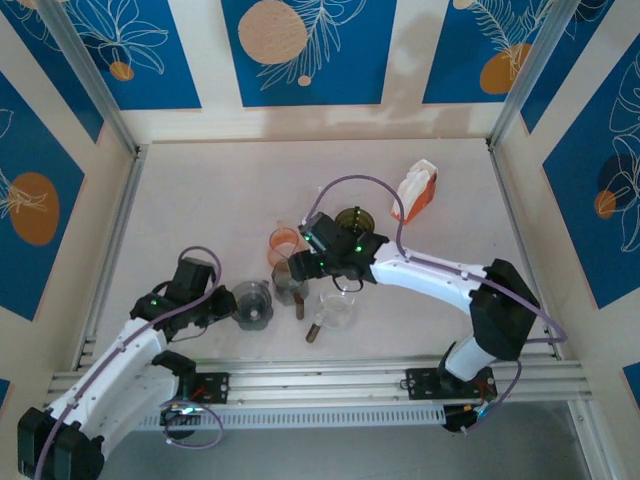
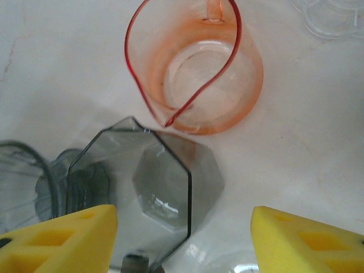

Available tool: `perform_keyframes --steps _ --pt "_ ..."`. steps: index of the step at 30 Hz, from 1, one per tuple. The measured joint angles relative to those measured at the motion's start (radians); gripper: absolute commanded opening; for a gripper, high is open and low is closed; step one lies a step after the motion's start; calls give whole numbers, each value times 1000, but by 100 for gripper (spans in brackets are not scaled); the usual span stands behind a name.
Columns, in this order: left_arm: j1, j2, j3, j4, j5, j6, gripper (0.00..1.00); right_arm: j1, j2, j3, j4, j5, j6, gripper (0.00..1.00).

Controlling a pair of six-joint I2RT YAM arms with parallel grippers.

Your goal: Place the coffee filter in the dripper

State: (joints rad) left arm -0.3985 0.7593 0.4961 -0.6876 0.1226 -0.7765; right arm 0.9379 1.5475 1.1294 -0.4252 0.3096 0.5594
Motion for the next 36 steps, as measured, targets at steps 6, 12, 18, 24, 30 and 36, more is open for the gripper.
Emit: perform_keyframes --steps 6,12,18,24,30,36 --pt "-5 18 0 18 3 0 16 64 -95 -35 -71 84 0 64" --pt "-6 18 0 18 6 0 16 79 -245 -113 -170 173 54 64" --pt "-10 18 0 19 7 0 15 71 -321 -207 -256 208 117 62" --pt "-12 18 0 18 7 0 15 55 -282 -226 -272 207 147 54" --pt "-12 18 0 18 8 0 14 48 -248 -227 -273 209 154 34" --pt "-13 18 0 19 14 0 13 33 -248 -227 -272 217 155 19"
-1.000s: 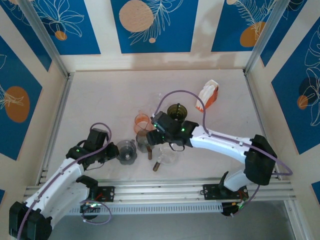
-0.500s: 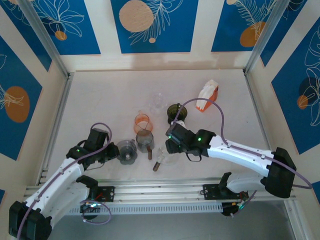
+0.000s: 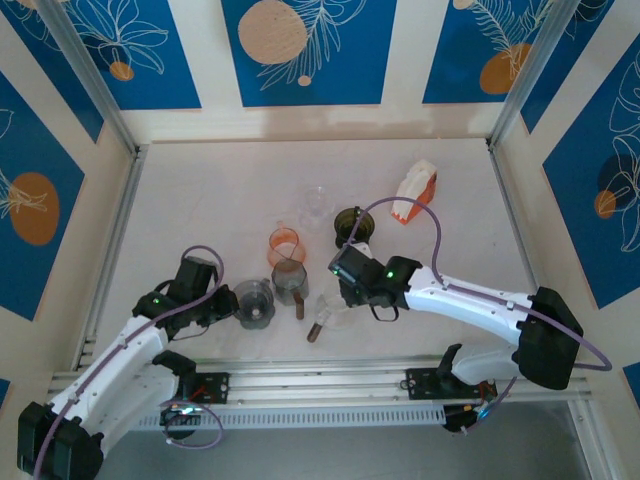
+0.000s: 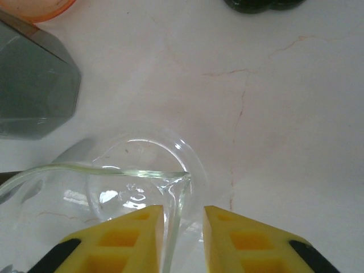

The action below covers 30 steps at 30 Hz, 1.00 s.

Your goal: Place the coffee filter in the dripper

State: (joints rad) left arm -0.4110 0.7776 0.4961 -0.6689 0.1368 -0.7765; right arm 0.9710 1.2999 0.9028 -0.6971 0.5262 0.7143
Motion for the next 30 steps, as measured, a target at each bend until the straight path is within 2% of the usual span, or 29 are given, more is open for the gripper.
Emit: perform_keyframes --steps 4,9,21,25,30 --pt "0 0 0 0 2 0 12 -12 0 0 0 14 -5 13" --pt "-2 0 0 0 4 0 12 -56 -1 -1 -4 35 -19 11" --pt "-11 0 0 4 7 0 12 -330 -29 -48 80 33 -105 14" --pt "-11 0 0 4 9 0 12 -352 -24 -55 106 19 -127 23" --pt "-12 1 0 4 12 0 12 -343 -28 -66 106 9 -134 50"
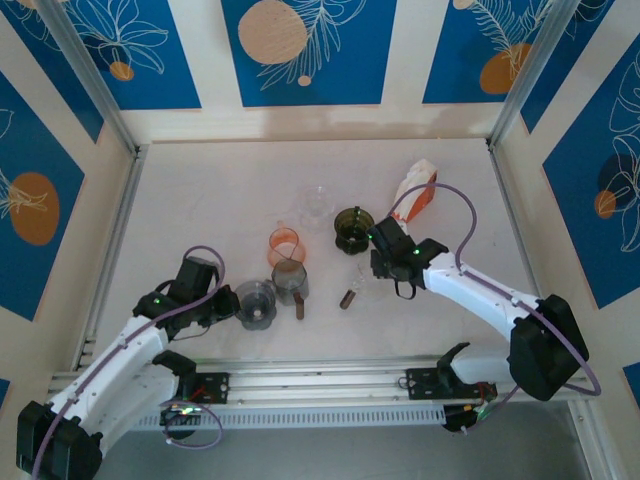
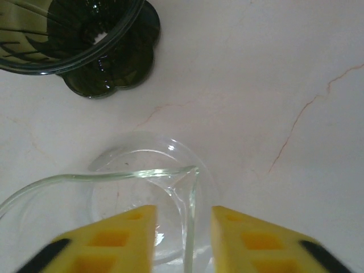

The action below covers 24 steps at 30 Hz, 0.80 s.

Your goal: Place the coffee filter in the dripper

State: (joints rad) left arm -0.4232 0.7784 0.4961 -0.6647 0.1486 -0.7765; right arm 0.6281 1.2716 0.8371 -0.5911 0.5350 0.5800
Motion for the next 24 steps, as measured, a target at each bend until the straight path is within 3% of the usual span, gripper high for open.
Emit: perform_keyframes --steps 4,10,24 --pt "0 0 0 3 0 0 12 90 -64 6 -8 26 -21 59" --pt "-1 0 0 3 0 0 12 261 -64 111 13 0 -38 65" --pt "-1 0 0 6 0 0 12 330 335 313 124 -196 -28 64"
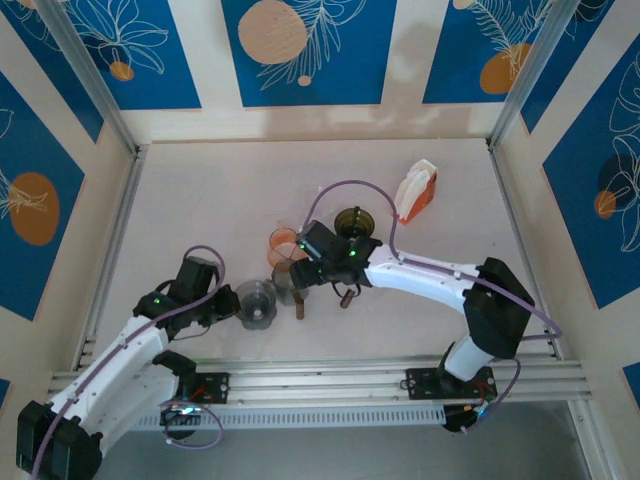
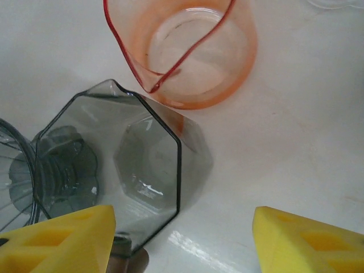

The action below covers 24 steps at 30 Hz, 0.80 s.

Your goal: Place the coffee filter in the dripper

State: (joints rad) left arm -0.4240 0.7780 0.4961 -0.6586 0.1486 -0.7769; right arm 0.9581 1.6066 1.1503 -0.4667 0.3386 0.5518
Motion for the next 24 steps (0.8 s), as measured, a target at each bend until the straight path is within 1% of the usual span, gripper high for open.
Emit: perform_keyframes --steps 2,4,8,12,16,18,24 --pt "0 -1 0 0 0 0 12 -1 31 23 0 -8 3 62" --pt "0 -3 0 0 0 0 12 -1 58 40 3 -15 4 58" --pt "0 -3 0 0 0 0 12 -7 109 65 -7 -18 23 42" --pt "0 -3 0 0 0 0 11 -14 125 66 -23 -18 35 27" --pt "0 -3 0 0 0 0 11 -14 123 64 -24 -14 43 17" --pt "0 -3 0 0 0 0 11 -13 111 51 -29 -6 42 15" --pt "0 -2 0 1 1 0 10 8 33 -18 -84 27 49 14"
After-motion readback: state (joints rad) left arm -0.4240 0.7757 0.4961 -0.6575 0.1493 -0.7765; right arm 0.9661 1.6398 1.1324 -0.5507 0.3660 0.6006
